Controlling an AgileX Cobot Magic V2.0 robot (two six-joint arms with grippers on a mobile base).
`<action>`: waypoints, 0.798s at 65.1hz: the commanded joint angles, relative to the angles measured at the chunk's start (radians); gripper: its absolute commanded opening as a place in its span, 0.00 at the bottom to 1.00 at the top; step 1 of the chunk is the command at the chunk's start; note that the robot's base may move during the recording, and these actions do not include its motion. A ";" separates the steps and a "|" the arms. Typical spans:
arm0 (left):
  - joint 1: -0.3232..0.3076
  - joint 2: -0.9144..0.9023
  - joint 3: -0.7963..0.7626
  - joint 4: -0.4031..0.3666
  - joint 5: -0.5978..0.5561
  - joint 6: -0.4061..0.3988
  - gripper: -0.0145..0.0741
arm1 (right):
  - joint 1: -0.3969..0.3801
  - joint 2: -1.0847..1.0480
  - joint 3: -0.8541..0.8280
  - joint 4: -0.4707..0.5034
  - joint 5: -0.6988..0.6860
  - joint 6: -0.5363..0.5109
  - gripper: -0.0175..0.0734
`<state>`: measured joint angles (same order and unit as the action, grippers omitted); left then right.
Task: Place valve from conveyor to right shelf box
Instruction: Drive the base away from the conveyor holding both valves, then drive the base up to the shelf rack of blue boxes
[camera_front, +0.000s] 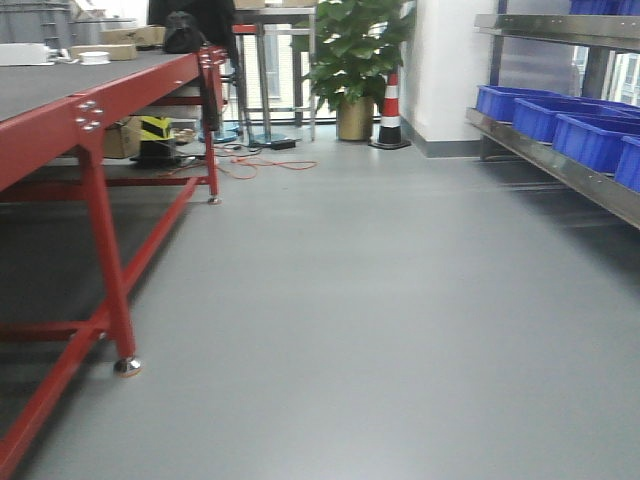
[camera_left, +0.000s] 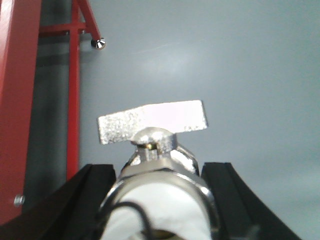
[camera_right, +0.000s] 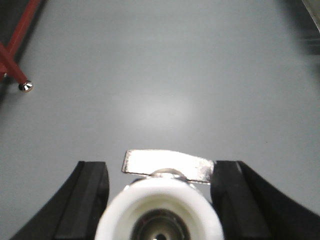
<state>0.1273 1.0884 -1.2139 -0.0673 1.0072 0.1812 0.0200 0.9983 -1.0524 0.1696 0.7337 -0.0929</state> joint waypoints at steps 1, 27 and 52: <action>-0.005 -0.013 -0.003 -0.011 -0.038 -0.009 0.04 | -0.001 -0.014 -0.017 -0.001 -0.064 -0.004 0.02; -0.005 -0.013 -0.003 -0.011 -0.038 -0.009 0.04 | -0.001 -0.014 -0.017 -0.001 -0.064 -0.004 0.02; -0.005 -0.013 -0.003 -0.011 -0.038 -0.009 0.04 | -0.001 -0.014 -0.017 -0.001 -0.064 -0.004 0.02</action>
<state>0.1273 1.0884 -1.2139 -0.0673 1.0072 0.1812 0.0200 0.9983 -1.0524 0.1696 0.7337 -0.0929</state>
